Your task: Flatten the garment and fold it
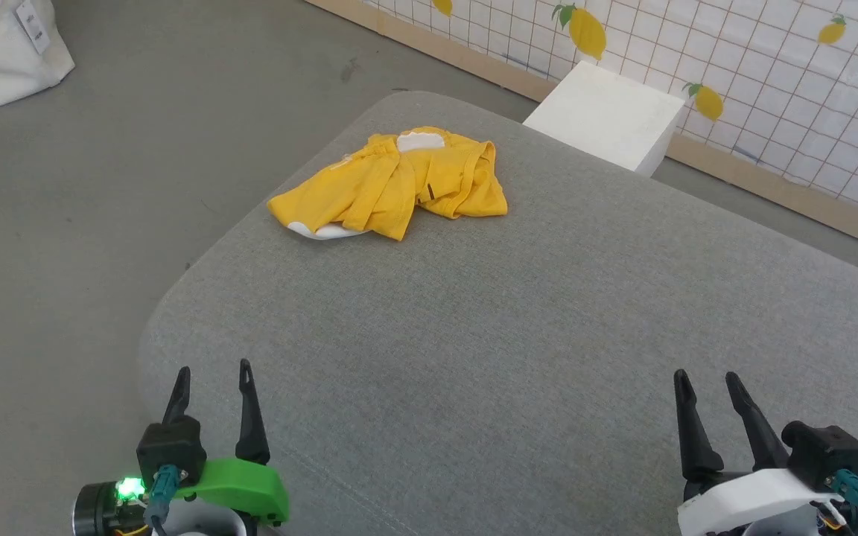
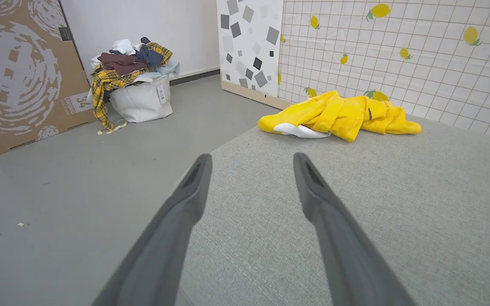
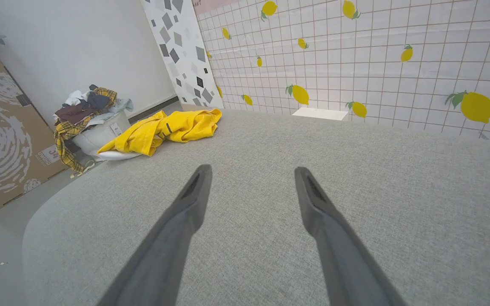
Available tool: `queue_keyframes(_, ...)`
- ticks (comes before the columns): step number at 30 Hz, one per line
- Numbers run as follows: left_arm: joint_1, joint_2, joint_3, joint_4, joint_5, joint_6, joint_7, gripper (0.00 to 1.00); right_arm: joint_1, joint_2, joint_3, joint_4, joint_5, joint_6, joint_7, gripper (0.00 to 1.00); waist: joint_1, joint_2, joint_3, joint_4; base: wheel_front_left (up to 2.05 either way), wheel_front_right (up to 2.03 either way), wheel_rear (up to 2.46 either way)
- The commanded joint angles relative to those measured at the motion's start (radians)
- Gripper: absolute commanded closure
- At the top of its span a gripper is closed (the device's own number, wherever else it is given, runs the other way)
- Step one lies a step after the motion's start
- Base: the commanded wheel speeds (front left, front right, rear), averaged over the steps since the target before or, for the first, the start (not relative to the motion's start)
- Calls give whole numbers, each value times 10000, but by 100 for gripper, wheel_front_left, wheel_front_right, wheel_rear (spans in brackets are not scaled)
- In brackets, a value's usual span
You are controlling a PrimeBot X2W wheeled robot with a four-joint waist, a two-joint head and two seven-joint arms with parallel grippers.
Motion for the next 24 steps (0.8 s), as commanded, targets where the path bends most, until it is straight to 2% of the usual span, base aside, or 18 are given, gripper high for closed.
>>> queue_keyframes(1,142,3,-19,15,22,50,-49,0,148,1,-14,25,92,48,-59,0,-1,0,3,-12,0,0,0)
queue_keyframes(9,133,1,11,-18,4,49,-49,0,130,1,-7,29,82,48,-59,0,-1,0,48,-83,0,0,0)
queue_keyframes(12,-172,-6,25,-109,-305,-118,-49,0,74,1,-26,-13,28,48,-59,0,-1,0,180,-125,0,0,0)
queue_keyframes(19,-2497,117,168,456,-1232,-1029,7,0,-250,1,-113,-376,-427,48,93,0,-1,0,926,-566,0,0,0)
queue_keyframes(24,-5066,623,611,1656,-2332,-1742,1006,0,-542,1,-469,-1194,-987,48,572,0,-1,0,2005,-1224,0,0,0)
